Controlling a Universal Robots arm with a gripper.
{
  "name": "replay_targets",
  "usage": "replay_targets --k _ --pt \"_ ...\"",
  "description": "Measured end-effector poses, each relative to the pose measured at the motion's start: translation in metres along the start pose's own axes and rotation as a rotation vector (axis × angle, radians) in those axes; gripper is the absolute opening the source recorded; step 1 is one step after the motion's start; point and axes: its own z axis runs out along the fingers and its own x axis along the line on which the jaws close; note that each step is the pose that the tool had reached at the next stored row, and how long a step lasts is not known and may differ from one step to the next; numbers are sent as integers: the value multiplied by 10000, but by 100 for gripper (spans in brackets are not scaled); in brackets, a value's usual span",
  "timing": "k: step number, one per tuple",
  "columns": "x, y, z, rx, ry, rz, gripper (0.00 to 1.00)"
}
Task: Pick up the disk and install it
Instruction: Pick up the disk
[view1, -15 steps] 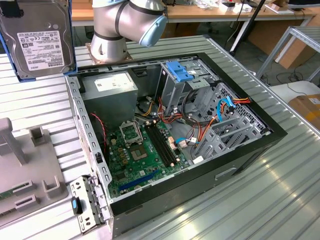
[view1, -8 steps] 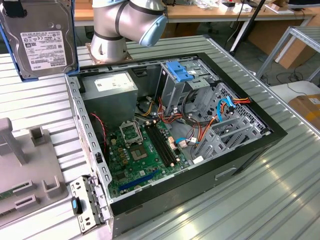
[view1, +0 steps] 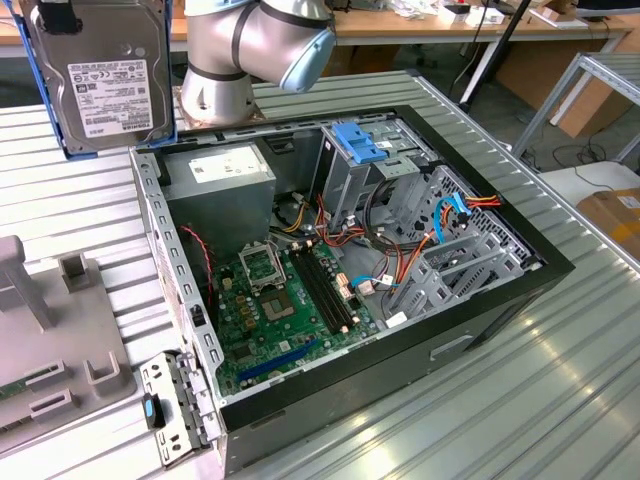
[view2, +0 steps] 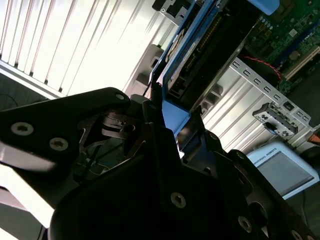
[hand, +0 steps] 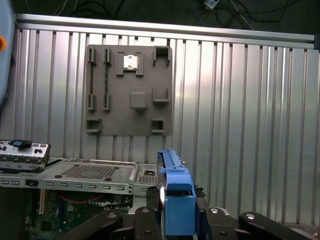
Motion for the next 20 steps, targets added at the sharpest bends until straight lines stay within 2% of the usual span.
replay_targets --k 4,10,12,20 --pt "3 -72 -2 0 -1 1 36" --pt "11 -255 -5 1 -1 0 36" --pt "13 -295 -7 1 -1 1 36" --pt "24 -552 -13 0 -1 0 36"
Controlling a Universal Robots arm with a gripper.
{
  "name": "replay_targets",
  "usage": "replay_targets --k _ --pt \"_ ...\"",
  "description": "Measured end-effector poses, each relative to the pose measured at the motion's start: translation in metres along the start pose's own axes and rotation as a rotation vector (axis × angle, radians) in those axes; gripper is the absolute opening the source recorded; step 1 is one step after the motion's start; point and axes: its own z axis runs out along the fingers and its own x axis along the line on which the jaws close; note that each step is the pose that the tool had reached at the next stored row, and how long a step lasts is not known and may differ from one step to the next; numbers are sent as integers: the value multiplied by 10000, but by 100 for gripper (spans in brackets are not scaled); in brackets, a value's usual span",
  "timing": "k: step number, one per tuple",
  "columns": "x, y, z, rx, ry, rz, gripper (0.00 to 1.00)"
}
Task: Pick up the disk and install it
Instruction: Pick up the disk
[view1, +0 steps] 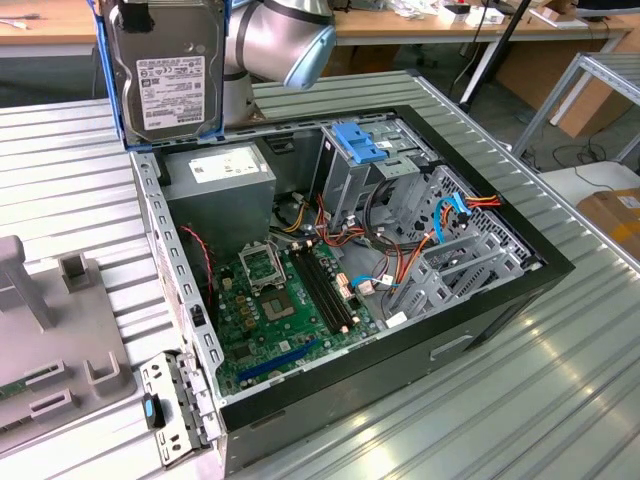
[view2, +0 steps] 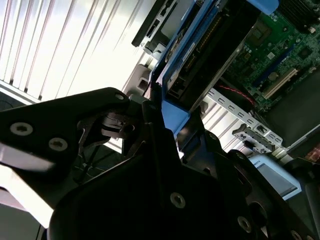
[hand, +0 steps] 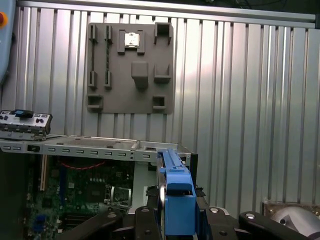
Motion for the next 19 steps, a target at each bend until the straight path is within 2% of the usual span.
replay_targets --k 2,8,10,14,16,19 --pt "2 -48 -1 0 0 0 36" --pt "4 -103 -2 1 -1 1 36" --pt "6 -140 -3 0 0 0 36" --pt "12 -281 -6 0 0 1 36" --pt "16 -381 -9 0 0 0 36" --pt "19 -436 -10 0 0 1 36"
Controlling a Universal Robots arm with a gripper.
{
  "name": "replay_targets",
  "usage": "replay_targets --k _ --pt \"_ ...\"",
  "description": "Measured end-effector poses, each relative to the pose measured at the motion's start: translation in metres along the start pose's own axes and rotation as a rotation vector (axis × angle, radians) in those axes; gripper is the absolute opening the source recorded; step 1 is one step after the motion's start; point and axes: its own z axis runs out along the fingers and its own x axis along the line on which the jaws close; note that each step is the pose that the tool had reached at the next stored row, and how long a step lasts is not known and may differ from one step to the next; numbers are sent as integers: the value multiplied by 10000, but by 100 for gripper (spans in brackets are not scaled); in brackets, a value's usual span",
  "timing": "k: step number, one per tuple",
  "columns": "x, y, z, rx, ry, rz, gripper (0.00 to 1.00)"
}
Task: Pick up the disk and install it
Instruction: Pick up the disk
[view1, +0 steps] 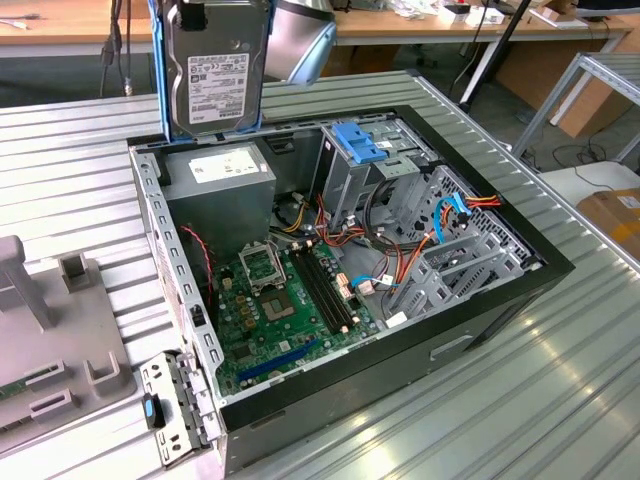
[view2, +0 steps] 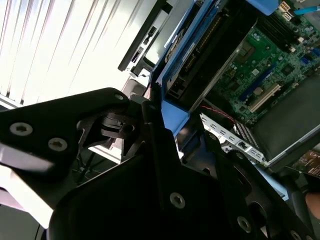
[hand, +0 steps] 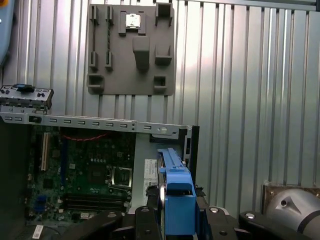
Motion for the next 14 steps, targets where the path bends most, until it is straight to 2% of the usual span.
replay_targets --k 2,6,12,14 --pt "23 -72 -3 1 -1 -1 36" --pt "65 -155 -6 0 0 -1 36" --pt "71 -165 -7 1 -1 -2 36" --pt "101 -174 -9 1 0 -1 36"
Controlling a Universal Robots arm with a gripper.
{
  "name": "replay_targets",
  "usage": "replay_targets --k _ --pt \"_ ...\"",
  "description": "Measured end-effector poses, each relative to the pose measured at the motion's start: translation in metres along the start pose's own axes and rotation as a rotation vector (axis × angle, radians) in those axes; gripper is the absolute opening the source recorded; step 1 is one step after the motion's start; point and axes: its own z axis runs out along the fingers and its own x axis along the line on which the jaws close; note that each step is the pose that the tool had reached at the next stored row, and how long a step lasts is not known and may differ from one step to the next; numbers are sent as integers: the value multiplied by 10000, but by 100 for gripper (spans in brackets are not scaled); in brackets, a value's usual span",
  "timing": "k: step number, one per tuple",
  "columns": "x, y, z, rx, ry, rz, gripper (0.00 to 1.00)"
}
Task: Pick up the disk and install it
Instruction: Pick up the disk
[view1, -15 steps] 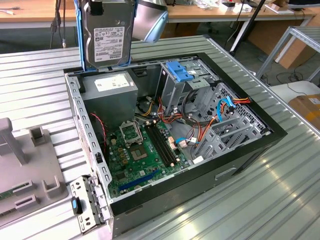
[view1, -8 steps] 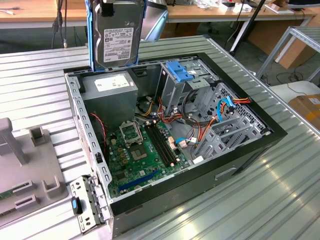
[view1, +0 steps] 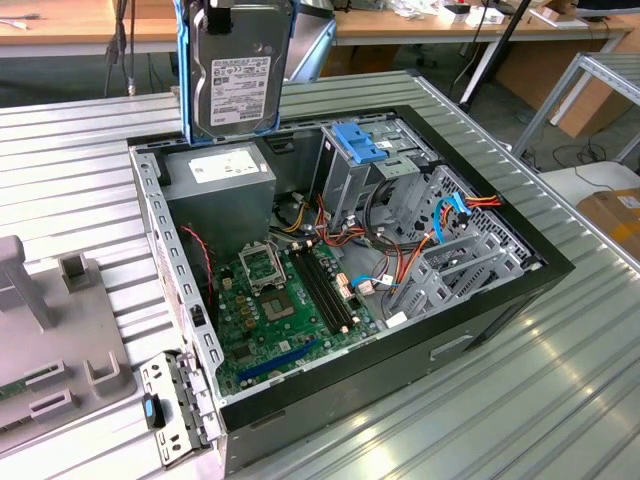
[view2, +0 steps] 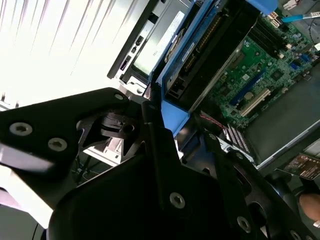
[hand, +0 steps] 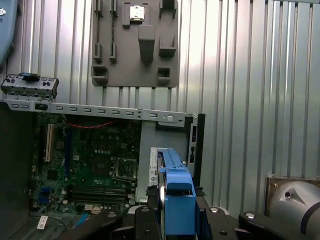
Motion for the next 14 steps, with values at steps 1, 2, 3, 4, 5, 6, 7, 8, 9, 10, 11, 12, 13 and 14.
replay_targets --k 1,2,3,4,5,6,7,8,9,10,11,12,13,14 --pt "17 -5 -2 -1 1 1 36" --pt "30 -9 -3 -1 2 1 36" --pt "44 -13 -3 -1 1 1 36" --pt "76 -21 -5 0 1 1 36" --pt "94 -26 -6 0 0 0 36" --pt "110 -31 -6 0 0 0 36" --pt "120 -35 -7 0 0 0 36" --pt "125 -37 -7 0 0 0 36" --pt "130 -39 -8 -1 0 0 36" --pt "134 -41 -7 0 -1 0 36" --pt "135 -41 -8 0 1 1 36" --pt "136 -41 -8 0 0 1 36" --pt "137 -41 -8 -1 1 1 36" --pt "137 -41 -8 -1 0 1 36"
